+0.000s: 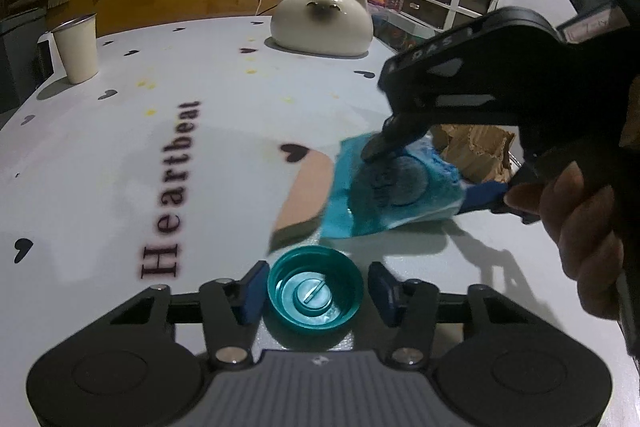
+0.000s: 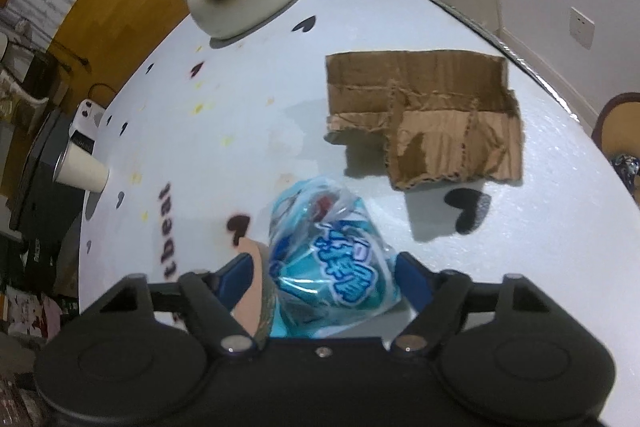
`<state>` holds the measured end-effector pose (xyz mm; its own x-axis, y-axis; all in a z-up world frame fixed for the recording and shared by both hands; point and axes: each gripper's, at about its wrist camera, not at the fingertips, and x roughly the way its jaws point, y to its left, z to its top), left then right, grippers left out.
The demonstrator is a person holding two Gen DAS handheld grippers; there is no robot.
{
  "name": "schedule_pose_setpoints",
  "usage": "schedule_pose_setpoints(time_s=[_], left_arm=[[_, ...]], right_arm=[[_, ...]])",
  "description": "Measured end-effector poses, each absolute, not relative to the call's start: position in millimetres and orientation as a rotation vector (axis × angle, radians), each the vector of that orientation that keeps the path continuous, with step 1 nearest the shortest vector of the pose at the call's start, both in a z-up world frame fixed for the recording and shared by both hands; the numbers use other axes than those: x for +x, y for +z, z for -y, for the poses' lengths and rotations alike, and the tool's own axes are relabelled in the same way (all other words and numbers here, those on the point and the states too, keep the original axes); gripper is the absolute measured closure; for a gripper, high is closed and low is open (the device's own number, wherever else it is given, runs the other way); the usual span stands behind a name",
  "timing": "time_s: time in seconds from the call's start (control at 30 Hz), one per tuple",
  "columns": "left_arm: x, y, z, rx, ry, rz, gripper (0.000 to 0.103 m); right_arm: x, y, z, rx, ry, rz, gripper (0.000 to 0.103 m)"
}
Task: Collect trash
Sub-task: 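Grasp the teal bottle cap with the left gripper while the right grasps the blue snack bag, then lift the cap and snack bag and carry both grippers over the bin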
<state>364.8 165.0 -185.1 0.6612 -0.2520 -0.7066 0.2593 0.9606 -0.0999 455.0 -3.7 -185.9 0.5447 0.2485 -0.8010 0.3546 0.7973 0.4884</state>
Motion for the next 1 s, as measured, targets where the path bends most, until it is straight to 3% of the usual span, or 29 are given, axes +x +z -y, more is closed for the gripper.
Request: schedule_pose_setpoints(time_s=[0.17,0.5,1.0], left_arm=[[361,-184,-164,-0.009,-0.289,-0.809,0.053],[342,-177,-182,-0.072,-0.223,-0.845,0.053],[297,-136,-203,-0.14,-0.115,-0.865,0.053]], right_arm=[[458,-185,-2,0.6,-0.011,-1.03,0.043],[441,-174,-10,0.424,0.108,-1.019,0.059],[372,-144,0,0.244,0.183,-0.983,0.061]])
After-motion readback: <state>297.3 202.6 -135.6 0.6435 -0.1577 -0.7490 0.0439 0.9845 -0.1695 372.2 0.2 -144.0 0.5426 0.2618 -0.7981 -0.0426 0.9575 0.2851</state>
